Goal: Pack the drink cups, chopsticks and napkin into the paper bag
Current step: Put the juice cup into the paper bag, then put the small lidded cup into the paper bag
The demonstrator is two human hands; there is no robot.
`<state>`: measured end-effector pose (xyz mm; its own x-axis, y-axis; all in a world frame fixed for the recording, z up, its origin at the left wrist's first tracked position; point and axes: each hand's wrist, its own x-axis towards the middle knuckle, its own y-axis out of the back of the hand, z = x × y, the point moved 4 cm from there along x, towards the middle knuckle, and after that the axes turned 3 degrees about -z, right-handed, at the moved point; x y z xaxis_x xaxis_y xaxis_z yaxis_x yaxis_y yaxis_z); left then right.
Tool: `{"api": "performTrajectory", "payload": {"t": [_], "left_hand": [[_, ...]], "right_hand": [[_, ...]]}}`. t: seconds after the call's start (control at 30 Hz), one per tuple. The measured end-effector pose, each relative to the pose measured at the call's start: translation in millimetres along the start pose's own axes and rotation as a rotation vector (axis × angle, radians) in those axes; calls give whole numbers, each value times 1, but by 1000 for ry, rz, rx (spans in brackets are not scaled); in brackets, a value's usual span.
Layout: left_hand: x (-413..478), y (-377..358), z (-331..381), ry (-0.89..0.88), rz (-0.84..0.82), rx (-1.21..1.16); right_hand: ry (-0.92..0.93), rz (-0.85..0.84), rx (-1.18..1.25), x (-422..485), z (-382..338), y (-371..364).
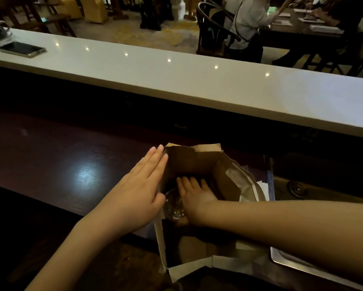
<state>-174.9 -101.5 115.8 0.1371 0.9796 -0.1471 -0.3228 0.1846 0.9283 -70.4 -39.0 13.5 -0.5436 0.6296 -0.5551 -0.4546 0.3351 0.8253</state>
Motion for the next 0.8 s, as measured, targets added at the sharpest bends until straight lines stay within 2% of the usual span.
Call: {"api": "performTrajectory", "payload": {"t": [0.27, 0.43, 0.67, 0.73, 0.8], "left_hand": [[0, 4, 5, 51, -63, -47], [-2, 6, 7, 62, -47, -52], [-8, 4, 12, 91, -10, -21], [-11, 2, 17, 97, 3, -5], [-14, 1, 25, 103, 14, 1]], "right_hand": [[176, 195, 163, -82, 25, 65], [277, 254, 309, -130, 55, 93], [231, 454, 512, -160, 124, 77], [181, 427, 553, -143, 147, 52], [129, 309, 538, -115, 162, 17]]}}
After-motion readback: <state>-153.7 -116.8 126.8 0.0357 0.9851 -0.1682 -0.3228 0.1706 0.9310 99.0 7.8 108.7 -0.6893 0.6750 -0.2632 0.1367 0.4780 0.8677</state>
